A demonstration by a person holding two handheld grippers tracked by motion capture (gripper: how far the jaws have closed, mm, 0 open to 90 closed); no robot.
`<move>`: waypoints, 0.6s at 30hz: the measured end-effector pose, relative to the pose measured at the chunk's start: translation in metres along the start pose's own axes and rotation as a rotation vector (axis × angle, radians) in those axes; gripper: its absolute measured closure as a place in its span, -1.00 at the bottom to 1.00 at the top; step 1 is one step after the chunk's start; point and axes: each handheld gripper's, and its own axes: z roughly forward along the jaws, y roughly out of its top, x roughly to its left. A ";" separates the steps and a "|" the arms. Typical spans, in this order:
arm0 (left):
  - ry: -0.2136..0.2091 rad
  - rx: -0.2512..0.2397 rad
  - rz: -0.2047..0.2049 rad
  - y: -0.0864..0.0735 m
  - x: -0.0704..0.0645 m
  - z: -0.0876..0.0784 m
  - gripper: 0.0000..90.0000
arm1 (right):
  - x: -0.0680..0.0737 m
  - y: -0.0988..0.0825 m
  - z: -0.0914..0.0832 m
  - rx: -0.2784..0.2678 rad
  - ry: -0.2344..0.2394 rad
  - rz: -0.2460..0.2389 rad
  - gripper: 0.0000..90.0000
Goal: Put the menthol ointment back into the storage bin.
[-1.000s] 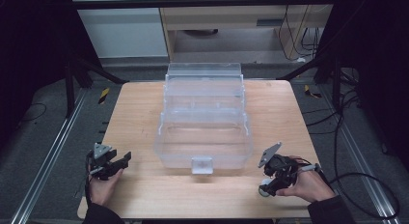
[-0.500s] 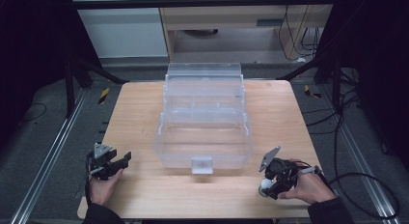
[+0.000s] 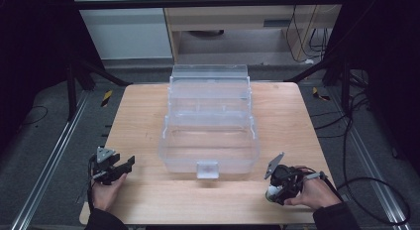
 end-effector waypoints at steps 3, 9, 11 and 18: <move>0.000 -0.001 0.001 0.000 0.000 0.000 -0.15 | 0.000 0.002 0.002 0.011 -0.002 0.000 -0.02; -0.001 0.000 0.000 0.000 0.000 0.000 -0.15 | -0.001 0.004 0.004 0.030 0.007 -0.001 0.09; -0.001 0.001 0.001 0.000 0.000 0.000 -0.15 | -0.002 0.004 0.005 0.031 0.009 -0.004 0.10; -0.001 0.003 -0.002 0.000 0.000 0.001 -0.15 | -0.002 0.007 0.004 0.054 0.005 -0.009 0.11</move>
